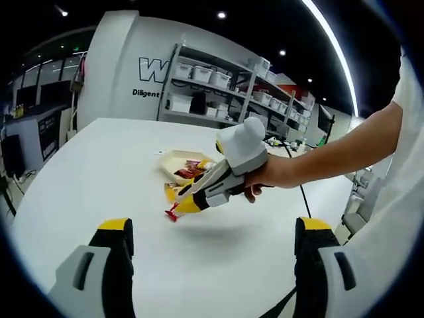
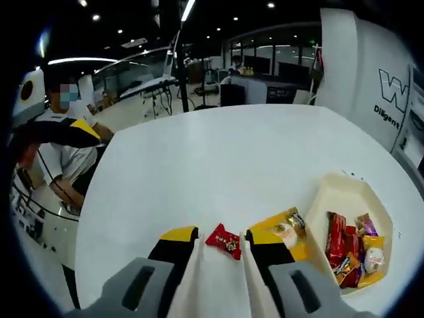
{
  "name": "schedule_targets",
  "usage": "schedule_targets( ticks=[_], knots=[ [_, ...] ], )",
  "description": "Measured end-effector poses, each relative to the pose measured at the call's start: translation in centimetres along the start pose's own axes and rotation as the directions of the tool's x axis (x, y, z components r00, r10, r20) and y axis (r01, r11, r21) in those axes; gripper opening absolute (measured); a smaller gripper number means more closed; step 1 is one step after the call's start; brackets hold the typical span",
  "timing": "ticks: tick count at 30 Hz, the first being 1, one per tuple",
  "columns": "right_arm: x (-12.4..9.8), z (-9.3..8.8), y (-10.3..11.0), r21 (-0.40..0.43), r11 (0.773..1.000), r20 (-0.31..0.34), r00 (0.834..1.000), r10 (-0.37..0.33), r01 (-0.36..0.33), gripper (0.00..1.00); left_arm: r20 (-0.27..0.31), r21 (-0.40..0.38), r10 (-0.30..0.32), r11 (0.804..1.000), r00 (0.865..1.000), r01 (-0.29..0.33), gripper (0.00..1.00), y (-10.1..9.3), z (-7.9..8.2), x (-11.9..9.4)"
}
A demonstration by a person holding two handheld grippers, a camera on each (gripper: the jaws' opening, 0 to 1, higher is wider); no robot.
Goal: Place the target food into the container with the food tongs after gripping and lifting it, then release it inside without dropping or visibly crushing the food.
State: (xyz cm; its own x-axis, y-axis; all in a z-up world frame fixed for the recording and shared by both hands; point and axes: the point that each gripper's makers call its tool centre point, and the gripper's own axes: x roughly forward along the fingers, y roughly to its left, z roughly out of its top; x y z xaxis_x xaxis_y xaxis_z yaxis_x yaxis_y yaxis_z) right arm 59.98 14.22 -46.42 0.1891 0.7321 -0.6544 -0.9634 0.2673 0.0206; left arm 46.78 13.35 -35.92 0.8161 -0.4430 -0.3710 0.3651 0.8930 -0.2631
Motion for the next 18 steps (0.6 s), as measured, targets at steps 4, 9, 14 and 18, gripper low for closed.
schedule_targets(
  ticks=[4,9,14,18],
  knots=[
    [0.5,-0.1,-0.1,-0.012,1.0,-0.008,1.0,-0.004,0.004,0.25,-0.002,-0.004,0.002,1.0,1.0,-0.002,0.98,0.3,-0.1,-0.1],
    [0.6,-0.7,0.2,-0.032,0.999,-0.037,0.999,-0.016,0.015,0.25,-0.004,-0.005,0.002,1.0,1.0,-0.002,0.98,0.3,-0.2,-0.1],
    [0.1,-0.6,0.8,-0.07,0.997,-0.045,0.999,-0.026,0.023,0.21,-0.009,-0.004,0.003,1.0,1.0,-0.003,0.98,0.4,-0.3,-0.3],
    [-0.4,-0.7,1.2,-0.082,0.996,-0.053,0.998,-0.026,0.022,0.2,-0.012,-0.002,-0.001,1.0,1.0,0.001,0.98,0.3,-0.2,-0.2]
  ],
)
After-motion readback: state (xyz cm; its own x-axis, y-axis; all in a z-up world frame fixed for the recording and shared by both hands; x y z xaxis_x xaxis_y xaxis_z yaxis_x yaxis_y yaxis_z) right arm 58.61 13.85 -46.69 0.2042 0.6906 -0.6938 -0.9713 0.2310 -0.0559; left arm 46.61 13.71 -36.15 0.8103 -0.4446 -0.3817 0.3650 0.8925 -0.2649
